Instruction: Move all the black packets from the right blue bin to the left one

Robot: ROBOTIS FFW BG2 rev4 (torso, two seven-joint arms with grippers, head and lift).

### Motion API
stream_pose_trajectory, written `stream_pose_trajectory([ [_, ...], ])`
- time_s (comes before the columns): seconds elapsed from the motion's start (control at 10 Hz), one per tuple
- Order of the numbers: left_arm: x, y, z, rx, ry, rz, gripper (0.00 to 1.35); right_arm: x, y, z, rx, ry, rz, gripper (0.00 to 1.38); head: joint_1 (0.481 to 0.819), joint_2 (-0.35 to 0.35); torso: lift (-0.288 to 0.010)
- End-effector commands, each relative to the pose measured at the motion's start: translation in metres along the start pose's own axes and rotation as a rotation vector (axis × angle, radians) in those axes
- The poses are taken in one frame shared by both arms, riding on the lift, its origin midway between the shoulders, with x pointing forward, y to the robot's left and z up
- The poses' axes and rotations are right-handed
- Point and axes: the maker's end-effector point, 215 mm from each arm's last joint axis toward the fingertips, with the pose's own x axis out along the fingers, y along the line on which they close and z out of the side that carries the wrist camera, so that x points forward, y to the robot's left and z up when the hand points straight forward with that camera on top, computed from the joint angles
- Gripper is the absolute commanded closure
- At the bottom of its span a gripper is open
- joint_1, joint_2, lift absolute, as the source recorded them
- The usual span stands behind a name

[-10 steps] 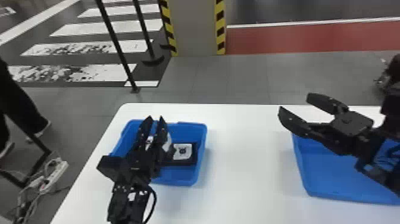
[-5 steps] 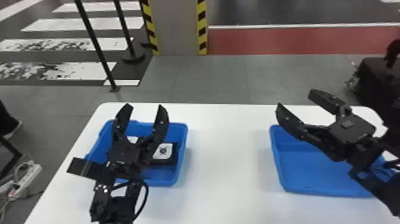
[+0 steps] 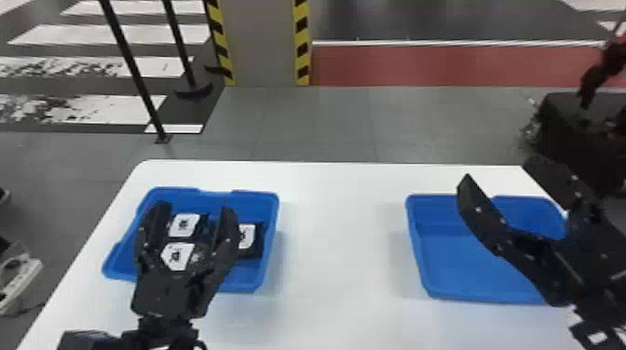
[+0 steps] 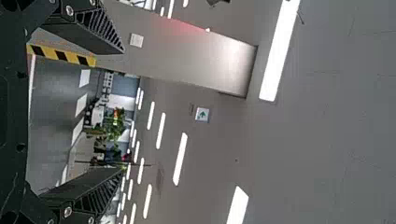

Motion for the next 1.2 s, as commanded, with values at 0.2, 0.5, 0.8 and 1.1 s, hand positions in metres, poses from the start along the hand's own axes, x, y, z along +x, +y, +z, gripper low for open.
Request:
stream_pose_trajectory([
  [0.2, -0.048, 0.003, -0.064, 0.003, 0.369, 0.004, 0.14, -0.038, 0.015, -0.034, 0.028, 0.105, -0.015, 0.19, 0.695, 0.064, -0.11],
  [0.5, -0.086, 0.023, -0.085, 0.127, 0.535, -0.001, 0.14, -0.063, 0.016, -0.086, 0.05, 0.226, -0.032, 0.19, 0.695, 0.071, -0.11],
  [0.8, -0.087, 0.036, -0.039, 0.195, 0.49, 0.019, 0.14, -0.094, -0.01, -0.111, -0.019, 0.334, -0.103, 0.19, 0.695, 0.095, -0.11],
  [1.1, -0.076, 0.022, 0.011, 0.206, 0.419, 0.012, 0.14, -0.107, -0.053, -0.123, -0.092, 0.38, -0.169, 0.19, 0.695, 0.036, -0.11],
])
